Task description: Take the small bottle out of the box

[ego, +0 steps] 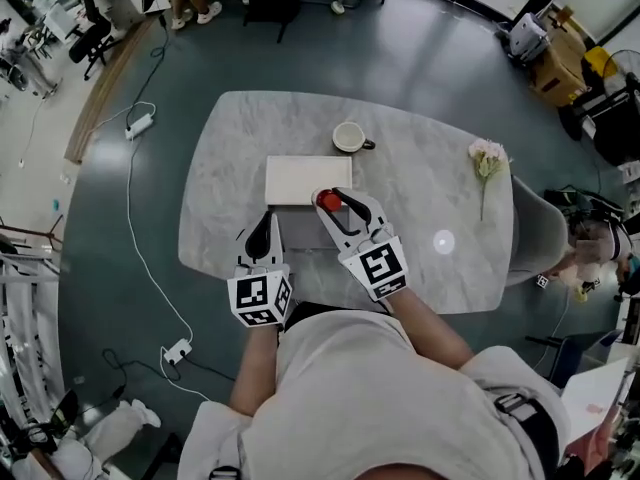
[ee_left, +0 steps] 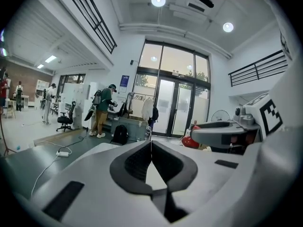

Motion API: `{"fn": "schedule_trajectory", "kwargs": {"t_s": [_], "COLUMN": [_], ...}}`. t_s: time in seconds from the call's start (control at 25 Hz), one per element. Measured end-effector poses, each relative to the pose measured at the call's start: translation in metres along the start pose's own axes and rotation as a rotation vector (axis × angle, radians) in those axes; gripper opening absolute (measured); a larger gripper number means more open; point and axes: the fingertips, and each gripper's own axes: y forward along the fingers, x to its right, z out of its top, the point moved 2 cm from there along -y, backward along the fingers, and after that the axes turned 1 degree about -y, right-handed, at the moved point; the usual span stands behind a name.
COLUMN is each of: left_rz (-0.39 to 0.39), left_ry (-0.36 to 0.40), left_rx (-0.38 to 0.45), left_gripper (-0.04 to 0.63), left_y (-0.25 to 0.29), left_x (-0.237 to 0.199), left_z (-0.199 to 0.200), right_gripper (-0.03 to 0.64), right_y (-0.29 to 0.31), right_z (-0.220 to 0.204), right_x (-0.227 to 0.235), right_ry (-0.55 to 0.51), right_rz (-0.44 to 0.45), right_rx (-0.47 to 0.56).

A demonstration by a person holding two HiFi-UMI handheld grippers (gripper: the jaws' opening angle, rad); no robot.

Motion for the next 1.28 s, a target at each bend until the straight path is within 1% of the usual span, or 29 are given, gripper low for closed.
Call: {"fn": "schedule_trajectory", "kwargs": {"t_s": [0.12, 0.24, 0.44, 0.56, 0.72, 0.92, 1.04, 1.28], "left_rz": [0.001, -0.004, -0.006, 0.004, 0.012, 0.020, 0.008, -0.015], "left_ry": [0.019, 0.033, 0.048, 0.064, 0.055, 0.070, 0.076, 0.122], "left_rx": [0.008, 0.045, 0.093, 0.108, 0.140, 0.175, 0.192, 0.207], "left_gripper": [0.023, 0.023, 0.023, 0.023, 0.023, 0.023, 0.023, 0.023], "left_y": [-0.005, -0.009, -0.013, -0.016, -0.022, -0.024, -0.026, -0.030], "left_x": [0.008, 0.015, 0.024, 0.026, 0.023, 0.030, 0.038, 0.054], "left_z": [0.011, 0.025, 0.046, 0.052, 0.059, 0.065, 0.071, 0.074], "right_gripper": [0.155, 0.155, 0.155, 0.155, 0.155, 0.155, 0.155, 0.155], "right_y": [-0.012, -0.023, -0.032, -0.035, -0.036, -0.042, -0.046, -0.052], "right_z": [0.011, 0.026, 0.040, 0.044, 0.050, 0.051, 0.052, 0.054], "right_x": [0.001, 0.004, 0.012, 0.008, 0.004, 0.015, 0.020, 0.019], "right_ry": [-0.026, -0.005, -0.016, -0.014, -0.022, -0.018, -0.003, -0.002], "right_rz": [0.007, -0.006, -0.021, -0.016, -0.014, -0.021, -0.036, -0.034], "right_rx": [0.021, 0.058, 0.100, 0.106, 0.119, 0.177, 0.193, 0.200]}}
